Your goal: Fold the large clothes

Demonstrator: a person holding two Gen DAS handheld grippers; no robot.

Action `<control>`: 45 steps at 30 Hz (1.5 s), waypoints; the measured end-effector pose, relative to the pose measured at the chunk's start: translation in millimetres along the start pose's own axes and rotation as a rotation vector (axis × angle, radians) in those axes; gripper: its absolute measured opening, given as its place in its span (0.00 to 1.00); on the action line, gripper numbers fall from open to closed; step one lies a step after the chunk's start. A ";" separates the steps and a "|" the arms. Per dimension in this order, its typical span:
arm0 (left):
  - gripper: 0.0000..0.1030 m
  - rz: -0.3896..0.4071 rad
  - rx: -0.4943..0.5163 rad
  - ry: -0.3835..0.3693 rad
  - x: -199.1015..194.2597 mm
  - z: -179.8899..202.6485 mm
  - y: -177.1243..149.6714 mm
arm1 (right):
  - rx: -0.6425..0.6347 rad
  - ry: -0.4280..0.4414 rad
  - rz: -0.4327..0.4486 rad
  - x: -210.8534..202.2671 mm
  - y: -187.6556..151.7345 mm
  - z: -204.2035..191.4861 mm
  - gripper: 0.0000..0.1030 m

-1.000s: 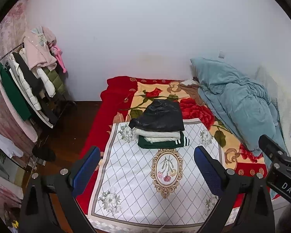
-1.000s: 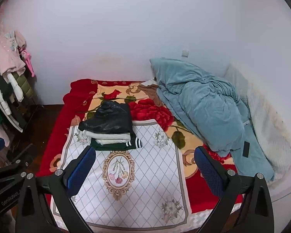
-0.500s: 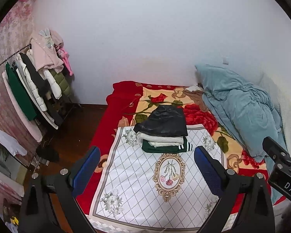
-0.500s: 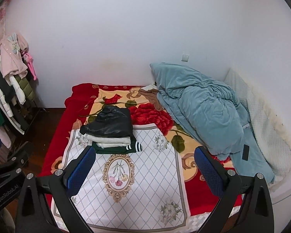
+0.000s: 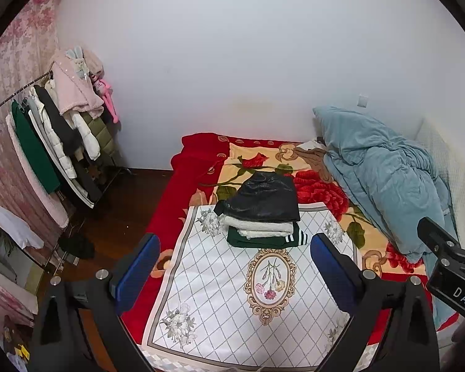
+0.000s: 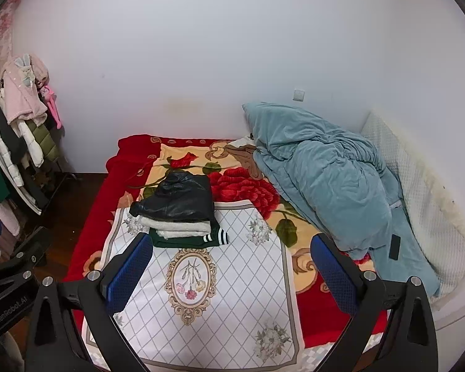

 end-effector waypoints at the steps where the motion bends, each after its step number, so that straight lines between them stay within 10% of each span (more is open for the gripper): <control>1: 0.96 0.000 0.000 -0.002 0.4 -0.3 0.2 | -0.001 -0.001 0.000 -0.4 -0.5 -0.2 1.00; 45: 0.96 0.022 0.008 -0.009 -10.3 3.7 9.0 | 0.008 0.005 0.003 -2.8 -4.8 1.2 1.00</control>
Point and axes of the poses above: each gripper's, at about its wrist camera, not at the fingertips, and x roughly the way its jaws point, z to its right, y to its top, the point moved 10 cm from there along x, roughly the way its jaws point, and after that the axes turned 7 degrees about -z, right-handed, at the moved point
